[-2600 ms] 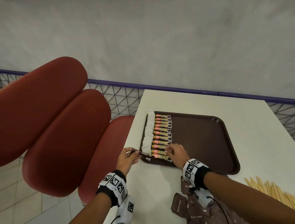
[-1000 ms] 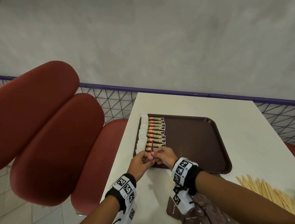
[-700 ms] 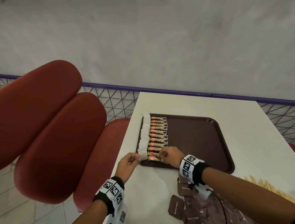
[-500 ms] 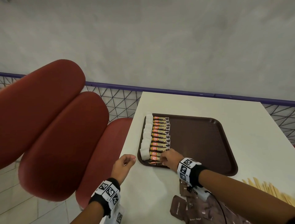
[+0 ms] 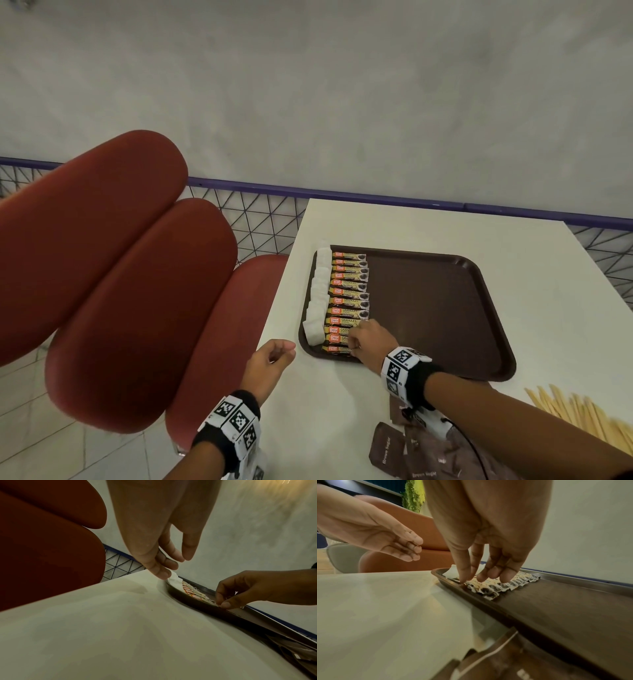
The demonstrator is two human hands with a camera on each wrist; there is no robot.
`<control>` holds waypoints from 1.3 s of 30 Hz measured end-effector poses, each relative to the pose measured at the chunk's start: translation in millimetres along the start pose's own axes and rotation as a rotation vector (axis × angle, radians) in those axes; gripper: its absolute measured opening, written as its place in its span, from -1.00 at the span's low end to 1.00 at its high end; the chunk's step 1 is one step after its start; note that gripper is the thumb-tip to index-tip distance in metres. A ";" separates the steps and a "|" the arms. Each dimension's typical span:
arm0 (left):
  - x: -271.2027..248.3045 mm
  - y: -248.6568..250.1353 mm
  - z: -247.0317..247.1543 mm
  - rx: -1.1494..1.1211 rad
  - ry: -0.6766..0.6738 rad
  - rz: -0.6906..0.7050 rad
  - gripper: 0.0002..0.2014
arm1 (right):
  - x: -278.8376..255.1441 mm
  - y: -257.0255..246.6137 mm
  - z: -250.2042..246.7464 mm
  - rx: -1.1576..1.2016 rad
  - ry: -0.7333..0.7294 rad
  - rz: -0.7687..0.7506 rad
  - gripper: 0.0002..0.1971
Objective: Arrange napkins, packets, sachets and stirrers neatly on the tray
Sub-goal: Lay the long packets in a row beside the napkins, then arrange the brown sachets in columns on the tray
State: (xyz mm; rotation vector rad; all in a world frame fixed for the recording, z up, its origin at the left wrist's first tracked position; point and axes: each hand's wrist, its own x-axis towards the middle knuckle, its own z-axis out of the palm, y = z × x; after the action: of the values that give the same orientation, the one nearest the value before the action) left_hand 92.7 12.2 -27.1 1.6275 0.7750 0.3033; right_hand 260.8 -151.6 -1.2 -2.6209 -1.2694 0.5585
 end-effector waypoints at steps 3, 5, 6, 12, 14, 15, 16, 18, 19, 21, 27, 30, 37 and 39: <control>-0.3 1.5 2.8 0.015 -0.019 -0.003 -0.87 | -2.8 -0.7 0.5 0.002 -0.006 -0.008 -0.81; -1.1 3.6 4.8 0.025 -0.038 0.002 -0.89 | -5.2 -0.6 0.3 0.009 -0.001 -0.010 -0.79; -1.7 4.4 5.3 0.032 -0.046 0.006 -0.89 | -6.3 -0.3 0.2 0.013 0.007 -0.013 -0.79; -3.5 5.0 5.9 0.060 -0.069 0.009 -0.88 | -14.6 1.9 4.9 -0.034 0.023 -0.052 -0.69; -3.5 4.5 5.5 0.066 -0.073 0.010 -0.87 | -17.1 2.2 7.1 -0.076 -0.003 -0.062 -0.66; -3.1 4.0 5.8 0.069 -0.079 0.007 -0.87 | -17.7 2.6 7.6 -0.084 -0.008 -0.062 -0.65; -3.2 3.5 6.0 0.073 -0.085 0.003 -0.87 | -18.5 2.8 7.6 -0.078 -0.005 -0.059 -0.65; -3.5 2.1 7.1 0.070 -0.095 -0.016 -0.85 | -19.6 3.4 6.3 -0.032 0.030 -0.049 -0.65; -4.3 1.8 8.1 0.062 -0.103 -0.029 -0.83 | -21.1 4.0 5.2 -0.001 0.057 -0.041 -0.65; -7.2 2.2 11.3 0.066 -0.153 -0.049 -0.80 | -26.8 8.6 1.2 0.070 0.113 -0.016 -0.67; -21.3 6.7 27.8 0.204 -0.456 -0.098 -0.91 | -69.2 48.5 -10.0 0.257 0.252 0.150 -0.74; -27.5 12.6 45.1 0.364 -0.589 -0.062 -0.90 | -100.0 78.7 -11.3 0.310 0.279 0.288 -0.76; -37.4 30.2 98.8 0.663 -0.690 0.140 -0.55 | -153.5 133.4 -4.2 0.160 0.272 0.634 -0.69; -39.6 32.4 114.1 0.678 -0.702 0.160 -0.50 | -157.8 136.1 1.7 0.079 0.188 0.697 -0.63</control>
State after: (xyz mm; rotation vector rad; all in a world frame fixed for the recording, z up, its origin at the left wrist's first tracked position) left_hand 141.4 -102.0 -12.5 2.2387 0.1972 -0.4640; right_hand 268.6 -359.8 -5.4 -2.9185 -0.2466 0.4186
